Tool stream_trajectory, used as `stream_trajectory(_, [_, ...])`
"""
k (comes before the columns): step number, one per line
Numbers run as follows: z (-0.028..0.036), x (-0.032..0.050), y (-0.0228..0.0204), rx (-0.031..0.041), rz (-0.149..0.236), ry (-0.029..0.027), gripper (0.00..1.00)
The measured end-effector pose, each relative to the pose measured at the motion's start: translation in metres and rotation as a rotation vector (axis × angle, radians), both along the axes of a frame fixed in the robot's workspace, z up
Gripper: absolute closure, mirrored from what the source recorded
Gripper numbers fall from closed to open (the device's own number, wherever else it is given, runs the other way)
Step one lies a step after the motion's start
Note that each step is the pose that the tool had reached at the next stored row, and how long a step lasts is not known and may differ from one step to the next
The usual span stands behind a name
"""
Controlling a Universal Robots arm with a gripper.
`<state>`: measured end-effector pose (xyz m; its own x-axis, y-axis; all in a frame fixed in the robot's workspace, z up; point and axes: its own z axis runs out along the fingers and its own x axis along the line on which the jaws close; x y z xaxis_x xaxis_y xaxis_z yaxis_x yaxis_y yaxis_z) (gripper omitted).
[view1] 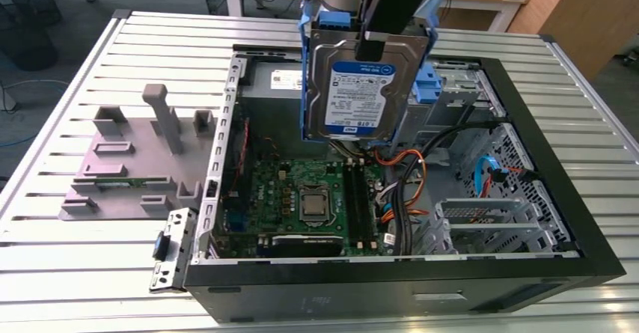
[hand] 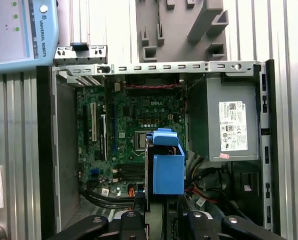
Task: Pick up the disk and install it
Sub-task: 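Pick up the disk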
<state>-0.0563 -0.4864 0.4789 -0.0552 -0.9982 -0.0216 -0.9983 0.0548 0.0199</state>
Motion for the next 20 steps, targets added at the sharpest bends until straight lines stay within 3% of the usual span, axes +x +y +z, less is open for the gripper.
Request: stream_trajectory(20, [-0.0026, 0.0, -0.0078, 0.0, 0.0, 0.0, 0.65])
